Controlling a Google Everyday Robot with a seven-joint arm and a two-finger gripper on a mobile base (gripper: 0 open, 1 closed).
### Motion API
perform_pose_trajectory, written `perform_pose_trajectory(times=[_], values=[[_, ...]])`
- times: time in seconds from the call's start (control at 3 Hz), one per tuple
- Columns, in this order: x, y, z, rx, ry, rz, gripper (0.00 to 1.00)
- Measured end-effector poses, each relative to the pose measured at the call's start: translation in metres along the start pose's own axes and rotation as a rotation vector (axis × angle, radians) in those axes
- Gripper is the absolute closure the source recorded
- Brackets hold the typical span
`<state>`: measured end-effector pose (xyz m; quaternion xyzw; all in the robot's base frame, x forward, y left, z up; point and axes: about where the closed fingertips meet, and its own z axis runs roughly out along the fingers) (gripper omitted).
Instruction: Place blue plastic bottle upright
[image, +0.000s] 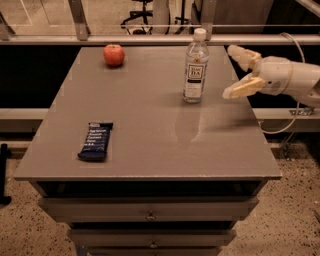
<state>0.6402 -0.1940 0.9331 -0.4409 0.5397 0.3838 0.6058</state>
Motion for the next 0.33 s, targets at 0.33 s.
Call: perform_pose_trajectory(times=[0.33], values=[[-0.0025, -0.0109, -0.0417, 0.056, 0.127, -0.031, 0.0]])
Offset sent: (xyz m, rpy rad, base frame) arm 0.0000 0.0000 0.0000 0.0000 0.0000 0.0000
